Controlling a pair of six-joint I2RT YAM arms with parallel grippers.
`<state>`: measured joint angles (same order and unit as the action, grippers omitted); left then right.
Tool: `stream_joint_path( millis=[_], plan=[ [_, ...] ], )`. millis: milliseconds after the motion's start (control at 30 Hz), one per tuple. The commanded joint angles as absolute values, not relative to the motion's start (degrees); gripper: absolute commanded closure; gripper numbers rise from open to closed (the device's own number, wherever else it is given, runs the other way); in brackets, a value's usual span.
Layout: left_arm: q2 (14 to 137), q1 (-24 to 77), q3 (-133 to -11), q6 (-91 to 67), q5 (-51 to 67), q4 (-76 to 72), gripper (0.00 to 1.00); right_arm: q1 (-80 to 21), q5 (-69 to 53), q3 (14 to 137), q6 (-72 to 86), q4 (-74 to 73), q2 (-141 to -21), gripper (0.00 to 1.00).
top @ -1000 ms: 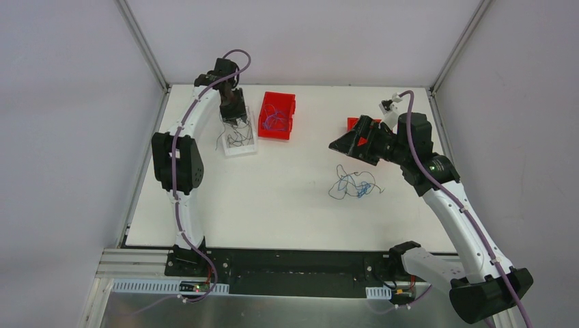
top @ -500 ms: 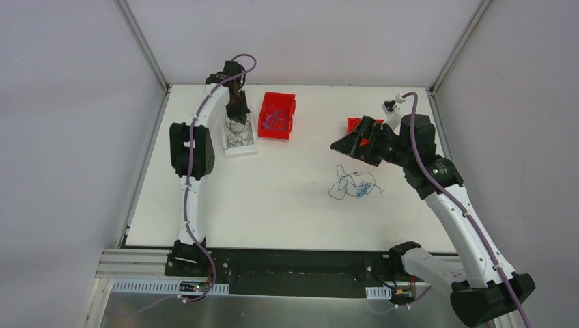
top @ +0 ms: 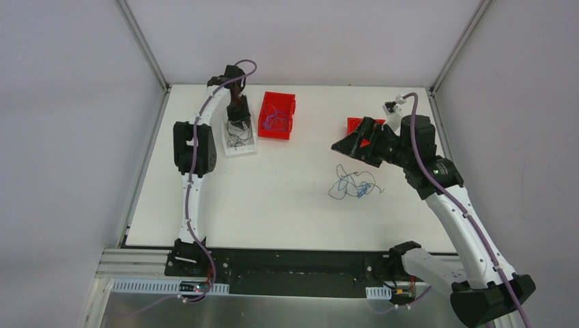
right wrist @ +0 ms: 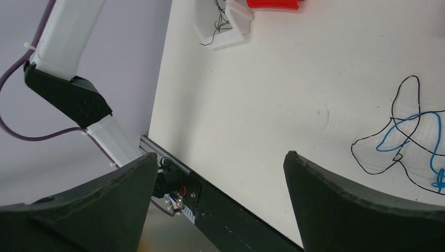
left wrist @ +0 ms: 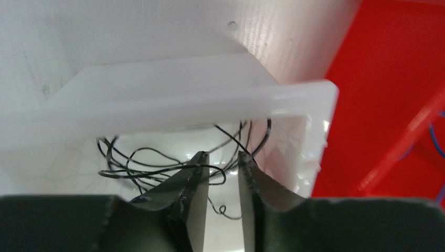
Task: Untangle the cables
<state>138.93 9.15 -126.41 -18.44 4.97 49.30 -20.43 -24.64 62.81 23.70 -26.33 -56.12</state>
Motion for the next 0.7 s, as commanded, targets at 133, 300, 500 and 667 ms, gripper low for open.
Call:
stream_joint_path(
  millis=[133,300,500,667],
  plan=[
    [124.7,9.0,-125.6,-17.8,10.0,50.4,0.57,-20.0,-15.5,62.9,23.2,-30.0,-57.5,0.05],
    [118.3,9.6,-121.6,-16.4,10.6,51.0,0.44,-19.9,-5.5,61.2,24.2,-32.7,-58.2,0.01],
    [108.0,12.3,-110.5,-15.7,6.7,51.1,0.11,-19.2,4.2,59.6,25.9,-35.7,-61.9,0.01],
    [96.5,18.7,-101.6,-17.4,-0.9,50.6,0.01,-18.8,8.8,56.6,27.2,-34.3,-64.9,0.01]
  ],
)
